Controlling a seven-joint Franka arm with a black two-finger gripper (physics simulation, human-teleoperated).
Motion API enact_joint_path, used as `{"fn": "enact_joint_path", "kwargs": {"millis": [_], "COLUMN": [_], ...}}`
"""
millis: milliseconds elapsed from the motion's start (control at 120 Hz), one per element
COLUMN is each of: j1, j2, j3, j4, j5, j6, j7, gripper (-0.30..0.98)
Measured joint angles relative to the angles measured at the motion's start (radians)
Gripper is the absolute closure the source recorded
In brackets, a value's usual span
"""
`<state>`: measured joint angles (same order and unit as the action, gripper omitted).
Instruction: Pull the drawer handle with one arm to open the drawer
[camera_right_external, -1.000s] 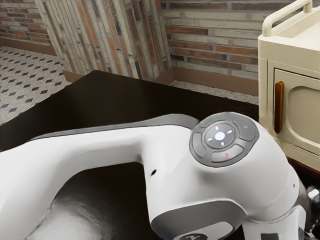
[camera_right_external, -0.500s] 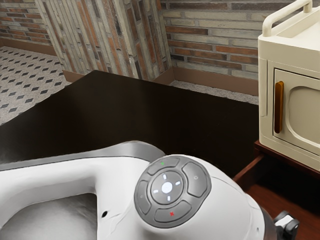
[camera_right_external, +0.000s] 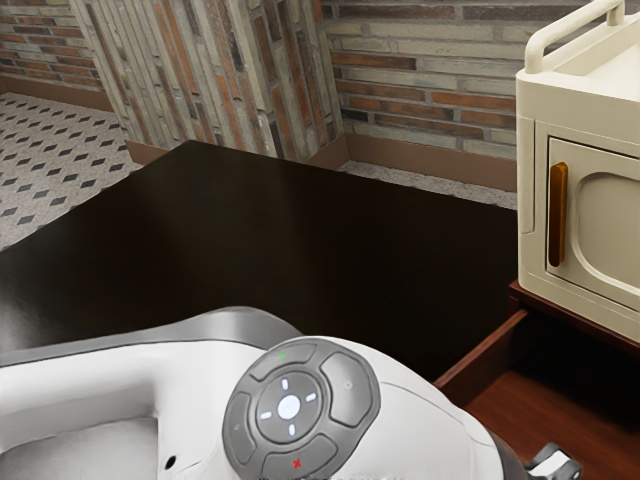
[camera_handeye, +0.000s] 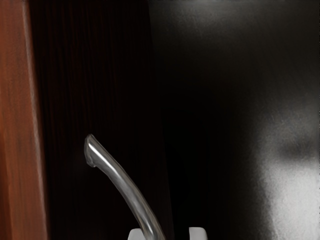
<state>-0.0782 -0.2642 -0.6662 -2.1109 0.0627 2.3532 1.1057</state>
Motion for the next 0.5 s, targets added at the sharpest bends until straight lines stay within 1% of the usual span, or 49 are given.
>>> {"fn": "enact_joint_path", "kwargs": {"millis": [108, 167, 267, 392, 500], "j1": [-0.006, -0.011, -0.01, -0.002, -0.009], "j2": [-0.02, -0.044, -0.057, -0.031, 0.025], "j3": [-0.001, 0.0, 0.012, 0.122, 0.262], "j4": [0.005, 0.021, 0.125, 0.265, 0.398], "j5": [-0.013, -0.031, -0.061, -0.128, -0.148], "j6": [-0.014, -0.034, -0.124, -0.312, -0.49], "j7": [0.004, 0.006, 0.009, 0.012, 0.015], "gripper": [0.61, 0.58, 0.53, 0.46, 0.3]}}
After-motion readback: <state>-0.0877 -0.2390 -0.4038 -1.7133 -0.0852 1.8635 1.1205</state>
